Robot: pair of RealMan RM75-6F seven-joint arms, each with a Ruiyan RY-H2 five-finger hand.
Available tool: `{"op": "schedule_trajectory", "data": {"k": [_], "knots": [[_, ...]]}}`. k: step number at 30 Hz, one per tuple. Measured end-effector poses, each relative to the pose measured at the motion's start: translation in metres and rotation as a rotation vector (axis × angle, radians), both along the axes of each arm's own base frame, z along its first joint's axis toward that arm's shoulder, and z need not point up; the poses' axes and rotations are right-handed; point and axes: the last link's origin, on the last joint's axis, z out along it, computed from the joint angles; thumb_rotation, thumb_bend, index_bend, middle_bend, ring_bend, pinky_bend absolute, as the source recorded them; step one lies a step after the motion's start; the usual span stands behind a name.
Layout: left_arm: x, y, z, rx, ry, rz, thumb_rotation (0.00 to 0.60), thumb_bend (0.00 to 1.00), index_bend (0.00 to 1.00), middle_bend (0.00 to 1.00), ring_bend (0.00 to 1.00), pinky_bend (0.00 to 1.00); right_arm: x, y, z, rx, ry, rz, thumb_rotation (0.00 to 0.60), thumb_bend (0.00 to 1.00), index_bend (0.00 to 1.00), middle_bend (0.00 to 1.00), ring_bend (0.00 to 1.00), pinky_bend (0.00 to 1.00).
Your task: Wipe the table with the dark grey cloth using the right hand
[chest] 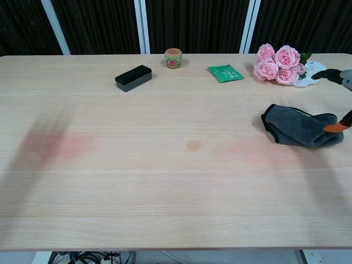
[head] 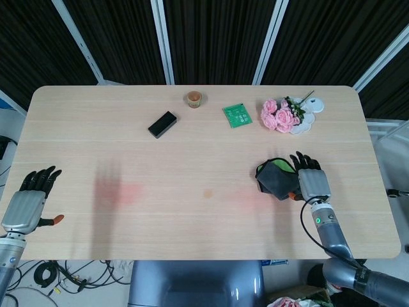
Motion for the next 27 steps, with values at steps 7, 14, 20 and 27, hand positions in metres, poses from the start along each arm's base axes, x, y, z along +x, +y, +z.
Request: {"op": "schedule_trajectory", "data": {"k": [7,14,20,27], "knots": [[0.000,0.000,0.000,-0.007,-0.006,0.001,0.600,0.00,0.00,0.00,0.00,0.00,-0.001,-0.005,-0.014,0.037,0.011,-0.014,0.600,0.00,0.00,0.00,0.00,0.09],[0.001,0.001,0.000,-0.008,-0.015,0.006,0.600,0.00,0.00,0.00,0.00,0.00,0.003,-0.005,-0.029,0.083,0.011,-0.015,0.600,0.00,0.00,0.00,0.00,0.09],[0.001,0.001,0.000,-0.009,-0.017,0.007,0.600,0.00,0.00,0.00,0.00,0.00,0.009,-0.007,-0.036,0.102,0.007,-0.006,0.600,0.02,0.00,0.01,0.00,0.15],[0.001,0.002,0.000,-0.010,-0.022,0.008,0.600,0.00,0.00,0.00,0.00,0.00,0.016,-0.009,-0.045,0.103,-0.019,0.031,0.600,0.09,0.05,0.09,0.07,0.26]]}}
